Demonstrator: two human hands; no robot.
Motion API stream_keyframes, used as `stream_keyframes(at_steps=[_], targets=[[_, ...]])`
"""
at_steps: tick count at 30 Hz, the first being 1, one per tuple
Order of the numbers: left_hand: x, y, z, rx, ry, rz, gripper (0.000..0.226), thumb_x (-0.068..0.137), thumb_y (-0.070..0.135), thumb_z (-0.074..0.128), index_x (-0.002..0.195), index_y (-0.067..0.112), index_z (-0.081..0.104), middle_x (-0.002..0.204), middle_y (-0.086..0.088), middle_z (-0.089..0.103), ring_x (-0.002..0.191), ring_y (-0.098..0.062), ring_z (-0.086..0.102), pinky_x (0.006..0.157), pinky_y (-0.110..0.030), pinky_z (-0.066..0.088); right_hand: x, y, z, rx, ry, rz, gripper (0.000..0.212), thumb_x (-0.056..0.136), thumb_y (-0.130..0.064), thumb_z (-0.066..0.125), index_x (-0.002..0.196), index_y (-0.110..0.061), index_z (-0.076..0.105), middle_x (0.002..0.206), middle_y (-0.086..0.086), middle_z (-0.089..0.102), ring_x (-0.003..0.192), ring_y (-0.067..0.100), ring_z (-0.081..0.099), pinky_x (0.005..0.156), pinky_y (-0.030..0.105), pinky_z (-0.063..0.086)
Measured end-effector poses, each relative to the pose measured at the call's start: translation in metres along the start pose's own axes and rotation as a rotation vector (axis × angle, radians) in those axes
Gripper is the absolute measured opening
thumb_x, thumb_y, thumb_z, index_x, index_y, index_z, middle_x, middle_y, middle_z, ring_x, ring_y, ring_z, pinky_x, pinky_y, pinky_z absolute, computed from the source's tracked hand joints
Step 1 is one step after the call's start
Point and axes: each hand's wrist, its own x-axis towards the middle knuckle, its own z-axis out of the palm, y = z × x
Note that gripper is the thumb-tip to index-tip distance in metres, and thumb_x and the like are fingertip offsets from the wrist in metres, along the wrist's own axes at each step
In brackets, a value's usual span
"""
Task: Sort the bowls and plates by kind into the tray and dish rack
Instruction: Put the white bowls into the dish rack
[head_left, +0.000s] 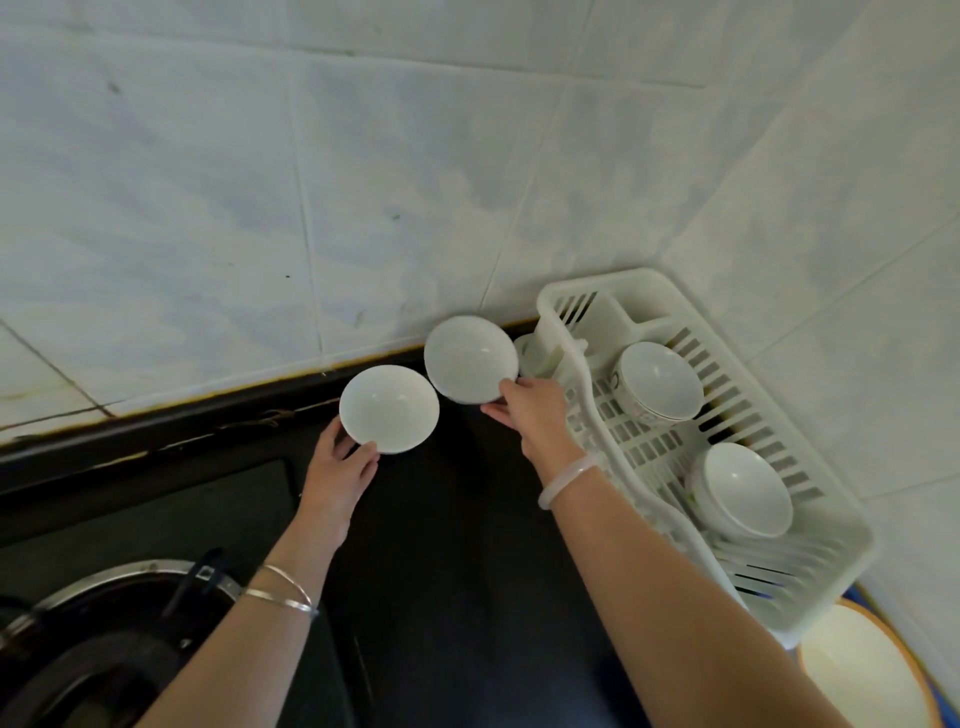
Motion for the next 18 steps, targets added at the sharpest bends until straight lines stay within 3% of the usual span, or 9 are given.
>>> stream_keyframes(at_steps=[4, 8, 11, 15, 18], targets=[[0.002, 0.000, -0.001, 0.118, 0.007, 0.057, 0.060, 0.089, 0.004, 0.055, 0.141, 0.025, 0.034, 0.140, -0.004, 0.048, 0.127, -0.022, 0.047, 0.107, -0.041, 0.038, -0.016, -0.014, 0.013, -0.103, -0.115, -0.025, 0.019, 0.085, -0.005, 0.062, 0.072, -0.018, 0.057, 0.078, 0.008, 0.067, 0.070, 0.016, 0.069, 0.053, 0.018, 0.056], [0.001, 0.005, 0.001, 0.012, 0.024, 0.061, 0.047, 0.096, 0.019, 0.046, 0.141, 0.021, 0.036, 0.138, -0.007, 0.049, 0.117, -0.021, 0.051, 0.103, -0.035, 0.039, -0.021, -0.013, 0.031, -0.237, -0.132, -0.061, 0.021, 0.081, -0.006, 0.065, 0.063, -0.015, 0.059, 0.074, 0.011, 0.069, 0.072, 0.022, 0.072, 0.070, 0.032, 0.061], [0.001, 0.007, 0.001, -0.051, 0.058, 0.044, 0.046, 0.097, 0.030, 0.043, 0.141, 0.019, 0.037, 0.141, -0.008, 0.046, 0.125, -0.025, 0.048, 0.105, -0.035, 0.038, -0.022, -0.008, 0.042, -0.385, -0.124, -0.105, 0.021, 0.081, -0.009, 0.066, 0.063, -0.017, 0.059, 0.064, 0.004, 0.066, 0.069, 0.019, 0.072, 0.077, 0.037, 0.060], [0.003, 0.010, 0.001, -0.071, 0.077, 0.036, 0.044, 0.096, 0.031, 0.045, 0.138, 0.020, 0.041, 0.141, -0.007, 0.046, 0.127, -0.025, 0.045, 0.106, -0.037, 0.038, -0.025, -0.002, 0.049, -0.492, -0.126, -0.137, 0.006, 0.082, -0.013, 0.068, 0.078, -0.010, 0.064, 0.065, 0.001, 0.063, 0.073, 0.019, 0.072, 0.078, 0.037, 0.060], [0.005, 0.012, 0.003, -0.055, 0.097, 0.034, 0.047, 0.094, 0.024, 0.049, 0.140, 0.021, 0.039, 0.139, -0.006, 0.047, 0.126, -0.024, 0.047, 0.107, -0.039, 0.039, -0.026, 0.000, 0.051, -0.513, -0.118, -0.114, 0.013, 0.084, -0.013, 0.067, 0.093, -0.005, 0.066, 0.078, 0.008, 0.068, 0.077, 0.021, 0.072, 0.080, 0.036, 0.059]])
